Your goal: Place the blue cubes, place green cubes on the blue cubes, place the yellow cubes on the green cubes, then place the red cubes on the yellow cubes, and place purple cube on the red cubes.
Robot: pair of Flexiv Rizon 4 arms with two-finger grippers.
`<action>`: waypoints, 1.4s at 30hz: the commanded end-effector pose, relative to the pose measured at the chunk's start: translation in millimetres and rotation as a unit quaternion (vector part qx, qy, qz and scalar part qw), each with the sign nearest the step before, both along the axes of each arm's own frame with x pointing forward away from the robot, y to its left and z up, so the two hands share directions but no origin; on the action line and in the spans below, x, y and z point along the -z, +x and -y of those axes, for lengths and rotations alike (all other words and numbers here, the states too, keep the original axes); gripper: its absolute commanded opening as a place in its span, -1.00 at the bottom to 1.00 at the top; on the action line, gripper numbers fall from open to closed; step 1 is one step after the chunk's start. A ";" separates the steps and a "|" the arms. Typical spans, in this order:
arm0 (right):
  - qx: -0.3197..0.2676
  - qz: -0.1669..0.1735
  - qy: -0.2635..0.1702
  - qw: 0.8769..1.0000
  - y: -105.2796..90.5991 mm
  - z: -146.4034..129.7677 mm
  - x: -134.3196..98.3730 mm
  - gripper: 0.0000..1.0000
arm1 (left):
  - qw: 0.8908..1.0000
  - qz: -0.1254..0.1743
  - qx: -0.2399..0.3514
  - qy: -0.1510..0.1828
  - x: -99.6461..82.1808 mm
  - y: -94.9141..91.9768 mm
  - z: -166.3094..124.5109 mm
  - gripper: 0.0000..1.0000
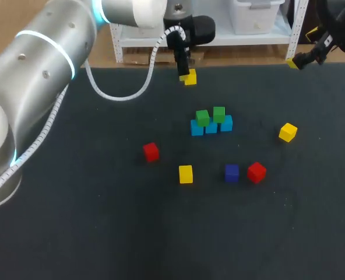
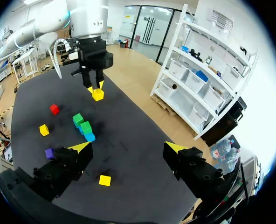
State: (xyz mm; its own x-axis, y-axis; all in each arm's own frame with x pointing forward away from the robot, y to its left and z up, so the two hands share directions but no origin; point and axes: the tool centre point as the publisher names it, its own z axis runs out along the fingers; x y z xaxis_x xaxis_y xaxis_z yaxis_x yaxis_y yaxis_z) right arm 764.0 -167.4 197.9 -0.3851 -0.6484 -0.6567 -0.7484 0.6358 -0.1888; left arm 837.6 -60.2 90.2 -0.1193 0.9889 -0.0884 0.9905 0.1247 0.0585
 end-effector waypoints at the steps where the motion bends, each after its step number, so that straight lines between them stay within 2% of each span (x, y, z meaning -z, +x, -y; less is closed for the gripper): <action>1: 0.000 0.000 0.000 1.000 0.0 0.0 0.0 1.00 | 0.998 -0.066 0.010 -0.007 -5.7 -7.3 5.2 -1.00; 14: 0.000 0.000 0.000 1.000 0.0 0.0 0.0 1.00 | 0.997 -0.065 0.024 -0.037 -2.3 -52.2 32.7 -1.00; 20: 0.000 0.000 0.000 1.000 0.0 0.0 0.0 1.00 | 0.997 -0.060 0.032 -0.026 3.5 -70.3 41.6 -1.00; 24: 0.000 0.000 0.000 1.000 0.0 0.0 0.0 1.00 | 0.999 -0.043 0.022 -0.023 7.6 -74.7 44.2 -1.00; 29: 0.000 0.000 0.000 1.000 0.0 0.0 0.0 1.00 | 1.000 -0.003 0.010 -0.017 11.9 -78.5 44.5 -1.00; 42: 0.000 0.000 0.000 1.000 0.0 0.0 0.0 1.00 | 1.000 0.021 -0.007 -0.013 16.2 -89.1 35.6 -1.00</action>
